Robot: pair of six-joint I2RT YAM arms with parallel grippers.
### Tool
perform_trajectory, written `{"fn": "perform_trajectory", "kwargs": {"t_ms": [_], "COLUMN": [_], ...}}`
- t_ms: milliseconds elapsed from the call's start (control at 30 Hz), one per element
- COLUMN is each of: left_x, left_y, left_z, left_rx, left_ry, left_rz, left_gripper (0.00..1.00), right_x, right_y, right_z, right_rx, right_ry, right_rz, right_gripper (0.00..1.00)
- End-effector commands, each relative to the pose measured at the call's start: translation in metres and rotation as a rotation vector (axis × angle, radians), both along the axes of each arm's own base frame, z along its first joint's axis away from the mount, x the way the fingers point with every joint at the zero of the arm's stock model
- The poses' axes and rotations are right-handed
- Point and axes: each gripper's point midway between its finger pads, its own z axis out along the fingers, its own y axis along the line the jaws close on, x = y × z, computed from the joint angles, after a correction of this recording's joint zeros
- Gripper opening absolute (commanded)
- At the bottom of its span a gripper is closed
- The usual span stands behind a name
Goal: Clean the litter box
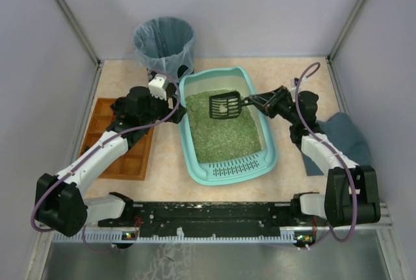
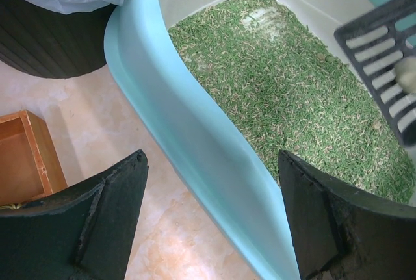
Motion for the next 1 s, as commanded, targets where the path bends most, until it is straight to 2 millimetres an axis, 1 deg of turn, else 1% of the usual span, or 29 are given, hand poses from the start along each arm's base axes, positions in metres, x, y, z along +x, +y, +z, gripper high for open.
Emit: {"fn": "perform_trajectory", "kwargs": {"t_ms": [0,33,67,167,200,233,300,333,367,467,500,600,833,967], "left_x": [0.005,0.005,0.004,0.005,0.005,0.006,0.005,0.005,0.004,0.005,0.006,0.006,0.008,0.011], "left_y": [-0.004,-0.003,-0.002,-0.002,-0.003,-0.003,-0.002,-0.002,0.000,0.000,0.000,0.001,0.003,0.008], "left_z": [0.012,0.012,0.013,0.016,0.016,0.016,0.014,0.014,0.015,0.016,0.016,0.015,0.015,0.015], "left_rx": [-0.015,-0.017,-0.022,-0.036,-0.036,-0.036,-0.029,-0.029,-0.029,-0.037,-0.038,-0.034,-0.040,-0.065], "left_ry": [-0.017,-0.018,-0.023,-0.036,-0.033,-0.029,-0.019,-0.020,-0.024,-0.032,-0.029,-0.018,-0.016,0.003], "left_rz": [0.004,0.009,0.014,0.018,0.015,0.015,0.019,0.023,0.028,0.033,0.034,0.044,0.063,0.101], "left_gripper": [0.86,0.86,0.86,0.86,0.86,0.86,0.86,0.86,0.86,0.86,0.86,0.85,0.85,0.85], "right_x": [0.007,0.006,0.005,-0.004,-0.006,-0.004,0.001,0.001,0.000,-0.005,-0.004,0.000,0.001,0.003], "right_y": [-0.012,-0.016,-0.014,0.017,0.022,0.019,0.002,-0.001,0.002,0.027,0.028,0.018,0.020,0.021], "right_z": [0.020,0.019,0.023,0.035,0.038,0.037,0.026,0.025,0.027,0.037,0.038,0.035,0.040,0.053], "right_rx": [-0.022,-0.004,0.010,-0.004,-0.016,-0.025,-0.029,-0.014,0.000,-0.021,-0.031,-0.036,-0.014,-0.018], "right_ry": [-0.067,-0.062,-0.073,-0.110,-0.122,-0.121,-0.090,-0.084,-0.092,-0.125,-0.128,-0.125,-0.128,-0.168], "right_rz": [-0.051,-0.064,-0.052,0.066,0.085,0.067,-0.009,-0.025,-0.014,0.079,0.083,0.032,0.035,0.030], "right_gripper": [0.00,0.00,0.00,0.00,0.00,0.00,0.00,0.00,0.00,0.00,0.00,0.00,0.00,0.00]}}
